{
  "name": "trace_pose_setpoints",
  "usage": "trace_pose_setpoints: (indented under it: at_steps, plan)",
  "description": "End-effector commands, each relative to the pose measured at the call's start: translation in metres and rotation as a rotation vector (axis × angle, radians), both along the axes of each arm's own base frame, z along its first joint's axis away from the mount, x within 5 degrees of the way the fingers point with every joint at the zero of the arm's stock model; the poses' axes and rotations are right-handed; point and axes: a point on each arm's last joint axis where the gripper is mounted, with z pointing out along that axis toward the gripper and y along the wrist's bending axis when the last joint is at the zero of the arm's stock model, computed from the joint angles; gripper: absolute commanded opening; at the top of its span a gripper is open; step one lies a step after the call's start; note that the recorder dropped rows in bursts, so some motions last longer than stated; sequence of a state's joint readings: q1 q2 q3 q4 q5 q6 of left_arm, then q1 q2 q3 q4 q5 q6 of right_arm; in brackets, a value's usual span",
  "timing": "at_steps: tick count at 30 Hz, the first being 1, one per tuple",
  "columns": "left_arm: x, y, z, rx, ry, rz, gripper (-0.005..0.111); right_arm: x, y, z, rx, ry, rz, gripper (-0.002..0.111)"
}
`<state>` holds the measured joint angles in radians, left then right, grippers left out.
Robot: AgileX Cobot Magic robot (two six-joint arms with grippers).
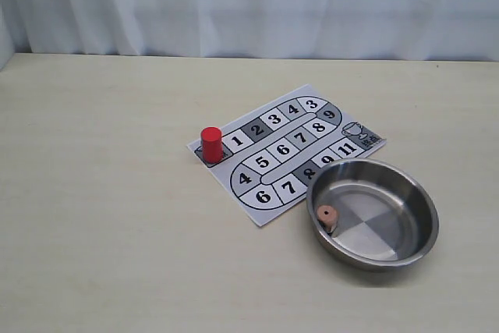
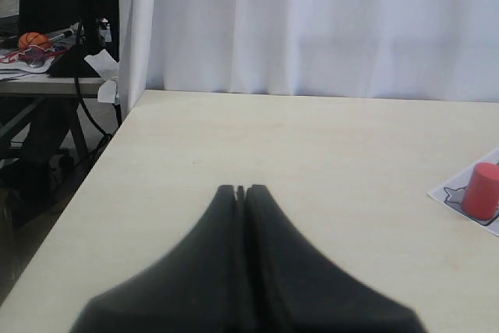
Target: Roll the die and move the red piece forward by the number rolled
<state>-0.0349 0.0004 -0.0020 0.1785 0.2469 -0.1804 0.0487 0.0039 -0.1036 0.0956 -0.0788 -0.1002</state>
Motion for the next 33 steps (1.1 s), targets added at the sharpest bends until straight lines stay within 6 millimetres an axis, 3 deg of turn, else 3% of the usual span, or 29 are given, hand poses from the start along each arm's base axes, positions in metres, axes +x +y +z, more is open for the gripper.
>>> trace_pose_setpoints:
  at_steps: [1,5,9,16,23,33]
  plan:
    - [0.0,0.0,0.0,-0.01,-0.011,-0.002,0.0,-0.013,0.0,0.034,0.008,-0.009,0.014,0.004]
    - [0.0,0.0,0.0,-0.01,-0.011,-0.002,0.0,-0.021,0.001,0.065,0.001,0.038,0.027,0.004]
    - [0.0,0.0,0.0,-0.01,-0.011,-0.002,0.0,-0.011,0.003,0.087,-0.007,0.148,0.036,0.004]
    - [0.0,0.0,0.0,-0.01,-0.011,-0.002,0.0,0.041,0.006,0.1,-0.023,0.439,0.047,0.004]
    - [0.0,0.0,0.0,-0.01,-0.011,-0.002,0.0,0.099,0.009,0.078,-0.041,0.662,0.045,0.004]
    - [0.0,0.0,0.0,-0.01,-0.011,-0.002,0.0,0.16,0.012,0.032,-0.05,0.976,0.05,0.004]
